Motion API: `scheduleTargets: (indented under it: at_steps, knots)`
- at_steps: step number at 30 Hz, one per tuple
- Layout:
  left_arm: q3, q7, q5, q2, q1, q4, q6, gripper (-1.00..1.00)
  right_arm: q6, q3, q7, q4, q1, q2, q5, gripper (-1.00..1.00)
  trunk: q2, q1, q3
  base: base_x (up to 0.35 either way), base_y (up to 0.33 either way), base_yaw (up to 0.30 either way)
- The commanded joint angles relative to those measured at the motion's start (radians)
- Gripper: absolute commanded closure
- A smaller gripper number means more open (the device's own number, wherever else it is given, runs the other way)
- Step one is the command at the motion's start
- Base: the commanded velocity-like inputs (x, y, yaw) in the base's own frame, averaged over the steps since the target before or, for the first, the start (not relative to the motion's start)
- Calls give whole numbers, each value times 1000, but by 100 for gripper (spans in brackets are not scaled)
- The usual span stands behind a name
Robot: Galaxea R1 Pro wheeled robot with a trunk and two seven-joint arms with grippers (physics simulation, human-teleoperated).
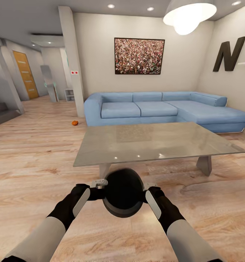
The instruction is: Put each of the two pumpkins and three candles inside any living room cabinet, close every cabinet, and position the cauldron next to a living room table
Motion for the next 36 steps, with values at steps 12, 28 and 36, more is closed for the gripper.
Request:
scheduleTargets:
  at_steps: [12, 28, 36]
  knots:
    - [-12, 5, 38, 1, -1, 3, 4, 100, -8, 76, 16, -2, -1, -1, -23, 100, -4, 5, -47, 0, 0, 0]
    - [-12, 5, 38, 2, -1, -1, 4, 100, -8, 76, 14, -4, -1, -1, -23, 100, -7, 12, -109, 0, 0, 0]
    - [-12, 5, 39, 2, -1, -2, 4, 100, -9, 77, 15, -4, -1, -1, -22, 100, -9, 16, -140, 0, 0, 0]
